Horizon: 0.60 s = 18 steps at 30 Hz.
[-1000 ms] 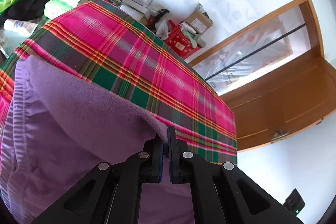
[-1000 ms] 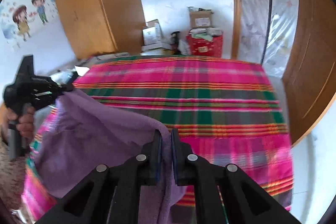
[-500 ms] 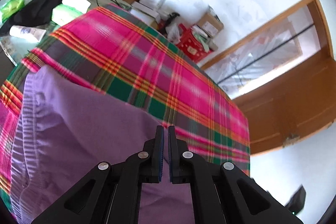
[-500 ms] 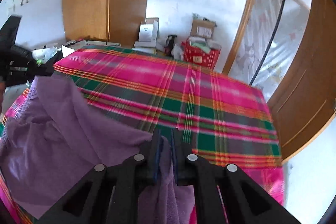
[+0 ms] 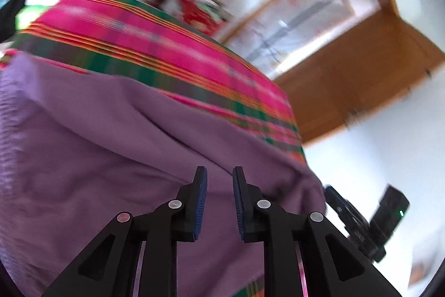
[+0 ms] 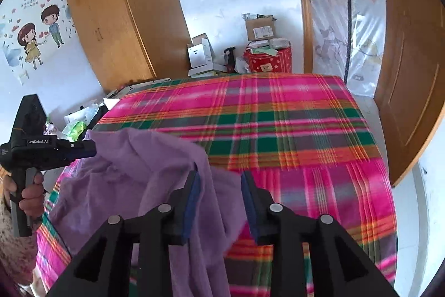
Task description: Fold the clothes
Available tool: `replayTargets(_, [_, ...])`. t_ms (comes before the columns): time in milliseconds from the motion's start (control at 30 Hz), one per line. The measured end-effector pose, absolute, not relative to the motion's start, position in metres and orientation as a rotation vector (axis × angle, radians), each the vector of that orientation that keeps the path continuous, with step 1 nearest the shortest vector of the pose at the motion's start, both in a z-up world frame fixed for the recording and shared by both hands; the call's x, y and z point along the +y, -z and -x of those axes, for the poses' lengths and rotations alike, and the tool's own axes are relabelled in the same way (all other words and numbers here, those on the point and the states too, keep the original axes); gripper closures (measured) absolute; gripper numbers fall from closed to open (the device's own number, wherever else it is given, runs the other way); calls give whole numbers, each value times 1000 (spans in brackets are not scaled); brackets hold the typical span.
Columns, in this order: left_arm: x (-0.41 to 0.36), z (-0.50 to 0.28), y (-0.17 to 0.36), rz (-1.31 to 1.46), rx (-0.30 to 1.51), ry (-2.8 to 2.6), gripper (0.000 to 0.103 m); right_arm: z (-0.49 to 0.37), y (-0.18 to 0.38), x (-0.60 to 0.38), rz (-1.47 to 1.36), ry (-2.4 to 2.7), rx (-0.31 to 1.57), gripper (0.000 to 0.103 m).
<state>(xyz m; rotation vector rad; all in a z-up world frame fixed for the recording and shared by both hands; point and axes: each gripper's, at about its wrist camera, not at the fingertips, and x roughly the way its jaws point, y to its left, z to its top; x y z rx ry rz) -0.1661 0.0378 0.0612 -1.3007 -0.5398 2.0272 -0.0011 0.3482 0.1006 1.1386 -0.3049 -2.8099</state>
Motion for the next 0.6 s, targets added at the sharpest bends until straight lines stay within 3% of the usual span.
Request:
replayTargets(33, [48, 162, -60, 1300, -510, -1997, 60, -6, -96, 352, -1146, 2805, -332, 68])
replayTargets(233, [93, 141, -51, 1309, -391, -1860, 55, -29, -78, 359, -1131, 2727, -452, 68])
replayTargets(400, [121, 131, -47, 1308, -269, -1834, 55, -48, -64, 365, -1112, 2655, -545, 68])
replayTargets(600, [133, 125, -40, 1328, -263, -1777, 55, -56, -64, 371, -1021, 2585, -650, 68])
